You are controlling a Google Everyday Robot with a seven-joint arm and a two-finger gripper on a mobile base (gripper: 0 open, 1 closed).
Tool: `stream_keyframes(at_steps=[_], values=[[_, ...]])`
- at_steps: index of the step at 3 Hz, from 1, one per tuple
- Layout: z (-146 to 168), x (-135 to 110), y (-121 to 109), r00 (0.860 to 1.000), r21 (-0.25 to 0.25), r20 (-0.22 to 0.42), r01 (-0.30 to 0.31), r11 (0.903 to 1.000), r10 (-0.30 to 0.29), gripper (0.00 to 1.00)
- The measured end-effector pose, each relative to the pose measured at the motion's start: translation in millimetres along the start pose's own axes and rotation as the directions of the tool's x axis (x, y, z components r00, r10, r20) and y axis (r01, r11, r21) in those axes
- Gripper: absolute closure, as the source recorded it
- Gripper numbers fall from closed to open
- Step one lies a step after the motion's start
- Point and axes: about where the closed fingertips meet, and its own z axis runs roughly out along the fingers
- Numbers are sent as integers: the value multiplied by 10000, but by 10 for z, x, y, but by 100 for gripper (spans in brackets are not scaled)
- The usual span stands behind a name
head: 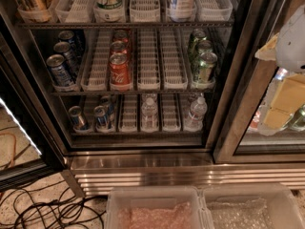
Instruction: Pick water bottle from bottom shelf of fridge
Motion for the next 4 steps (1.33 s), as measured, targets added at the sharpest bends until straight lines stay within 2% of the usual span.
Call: stream_keyframes(at_steps=[1, 2, 3, 4], values=[[0, 0, 0, 10000, 0, 0, 0, 10000, 0, 0], [61, -27, 19, 9984, 133, 546, -167, 9998, 159, 0], [293, -52, 55, 9924, 201, 1104, -561, 9982, 536, 0], [944, 30, 340, 9884, -221, 977, -1149, 9931, 1165, 0]])
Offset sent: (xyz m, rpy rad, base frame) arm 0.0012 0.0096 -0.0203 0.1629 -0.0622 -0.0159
